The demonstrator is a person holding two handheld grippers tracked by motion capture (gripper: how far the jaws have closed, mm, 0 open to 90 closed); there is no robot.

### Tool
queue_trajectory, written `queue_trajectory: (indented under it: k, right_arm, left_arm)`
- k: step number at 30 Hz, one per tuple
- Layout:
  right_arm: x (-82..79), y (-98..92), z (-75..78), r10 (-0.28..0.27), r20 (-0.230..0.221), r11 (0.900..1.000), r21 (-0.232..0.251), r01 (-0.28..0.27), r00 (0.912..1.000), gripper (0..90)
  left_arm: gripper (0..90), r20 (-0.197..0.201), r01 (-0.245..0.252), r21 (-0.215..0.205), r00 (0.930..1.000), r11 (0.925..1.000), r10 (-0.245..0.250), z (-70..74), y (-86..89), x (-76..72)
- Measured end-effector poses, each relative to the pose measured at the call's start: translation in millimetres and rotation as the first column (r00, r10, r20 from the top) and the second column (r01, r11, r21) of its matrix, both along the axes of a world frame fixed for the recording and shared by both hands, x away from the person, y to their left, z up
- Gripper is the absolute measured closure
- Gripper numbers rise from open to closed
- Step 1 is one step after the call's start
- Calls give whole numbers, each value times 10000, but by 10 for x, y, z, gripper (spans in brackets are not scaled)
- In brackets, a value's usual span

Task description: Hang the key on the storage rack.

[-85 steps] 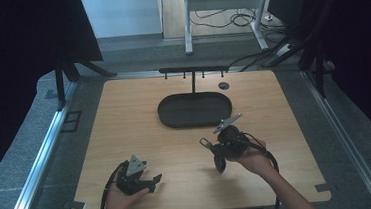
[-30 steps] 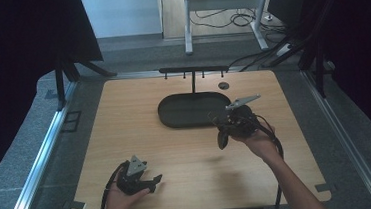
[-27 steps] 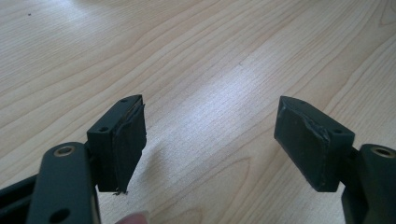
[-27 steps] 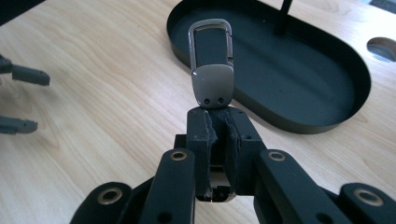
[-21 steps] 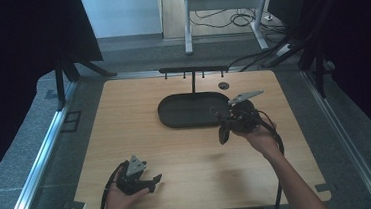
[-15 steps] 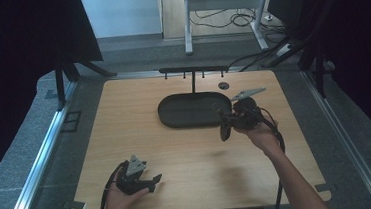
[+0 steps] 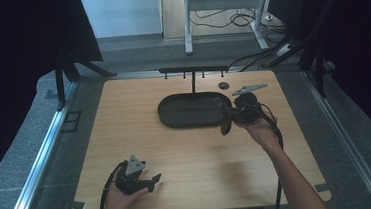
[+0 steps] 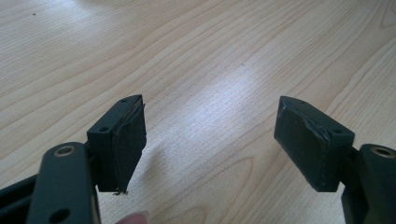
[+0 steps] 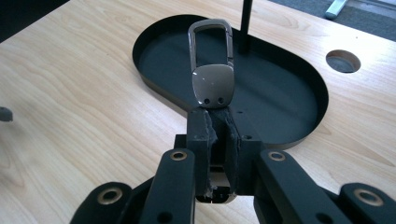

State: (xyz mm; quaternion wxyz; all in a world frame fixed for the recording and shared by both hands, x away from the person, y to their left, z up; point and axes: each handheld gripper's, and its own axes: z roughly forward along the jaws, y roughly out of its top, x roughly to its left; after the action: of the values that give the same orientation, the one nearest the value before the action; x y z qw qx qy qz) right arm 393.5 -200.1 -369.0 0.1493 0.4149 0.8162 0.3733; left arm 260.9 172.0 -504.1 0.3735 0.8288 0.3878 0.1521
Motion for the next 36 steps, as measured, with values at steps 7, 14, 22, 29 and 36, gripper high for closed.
queue_trajectory:
  k: [7,14,22,29,36]
  right_arm:
    - [72,-8,39,-206,104,9998,83,206,9997,812]
    - [133,-17,77,-479,260,9982,373,469,9985,812]
    - [206,-14,73,-629,248,9972,418,619,9977,812]
    - [272,-25,114,-979,406,9938,563,955,9944,812]
    - [350,-18,135,-1117,454,9925,554,1091,9927,812]
  left_arm:
    - [256,5,11,19,10000,10000,-11,-1,4,3]
    - [256,-6,-50,-35,10000,10000,50,-1,17,8]
    - [256,-10,-75,-58,10000,10000,75,3,34,12]
    - [256,-6,-114,-78,9999,9999,114,3,43,13]
    - [256,-24,-97,-49,10000,9999,97,1,48,17]
